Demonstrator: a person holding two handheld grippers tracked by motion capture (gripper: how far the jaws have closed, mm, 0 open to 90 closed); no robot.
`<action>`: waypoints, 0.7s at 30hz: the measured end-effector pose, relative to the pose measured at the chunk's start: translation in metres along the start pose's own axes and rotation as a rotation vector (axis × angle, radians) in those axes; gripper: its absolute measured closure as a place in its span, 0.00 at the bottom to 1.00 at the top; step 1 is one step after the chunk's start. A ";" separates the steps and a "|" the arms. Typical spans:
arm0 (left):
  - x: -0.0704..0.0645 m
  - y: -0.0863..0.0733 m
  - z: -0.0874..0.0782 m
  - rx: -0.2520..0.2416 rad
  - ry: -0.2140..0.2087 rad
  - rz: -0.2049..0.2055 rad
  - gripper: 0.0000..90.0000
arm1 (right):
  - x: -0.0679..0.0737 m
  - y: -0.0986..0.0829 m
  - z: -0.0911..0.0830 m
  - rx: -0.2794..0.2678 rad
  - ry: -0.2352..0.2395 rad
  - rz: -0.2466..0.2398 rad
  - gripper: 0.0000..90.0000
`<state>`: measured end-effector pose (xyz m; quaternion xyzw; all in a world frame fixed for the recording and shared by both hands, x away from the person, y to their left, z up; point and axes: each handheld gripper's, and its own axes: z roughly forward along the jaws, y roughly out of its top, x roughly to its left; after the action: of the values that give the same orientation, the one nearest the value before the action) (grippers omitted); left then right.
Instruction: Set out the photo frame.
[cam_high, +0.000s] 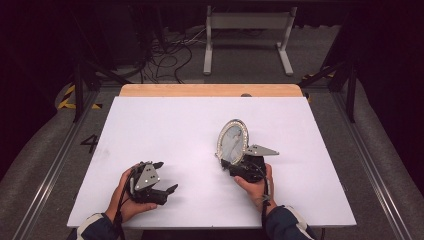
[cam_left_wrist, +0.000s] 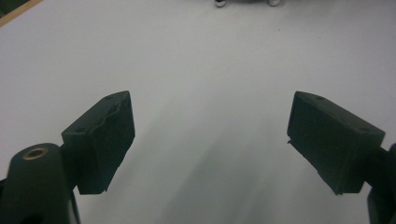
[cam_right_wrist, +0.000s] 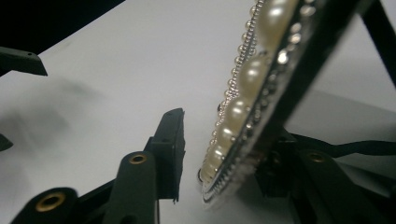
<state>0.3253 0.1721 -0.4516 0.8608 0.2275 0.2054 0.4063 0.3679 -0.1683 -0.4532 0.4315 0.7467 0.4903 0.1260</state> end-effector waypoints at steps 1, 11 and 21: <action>0.000 0.000 0.000 0.002 -0.002 0.003 0.17 | 0.001 0.000 0.000 -0.011 -0.001 0.005 0.72; 0.000 0.000 0.002 0.013 -0.008 0.004 0.17 | -0.006 0.001 0.000 0.003 0.026 0.013 0.80; 0.000 0.000 0.004 0.018 -0.017 0.005 0.17 | -0.012 0.005 -0.003 0.059 0.084 0.004 0.84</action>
<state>0.3269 0.1700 -0.4540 0.8668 0.2237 0.1968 0.3998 0.3758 -0.1785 -0.4505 0.4157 0.7646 0.4860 0.0805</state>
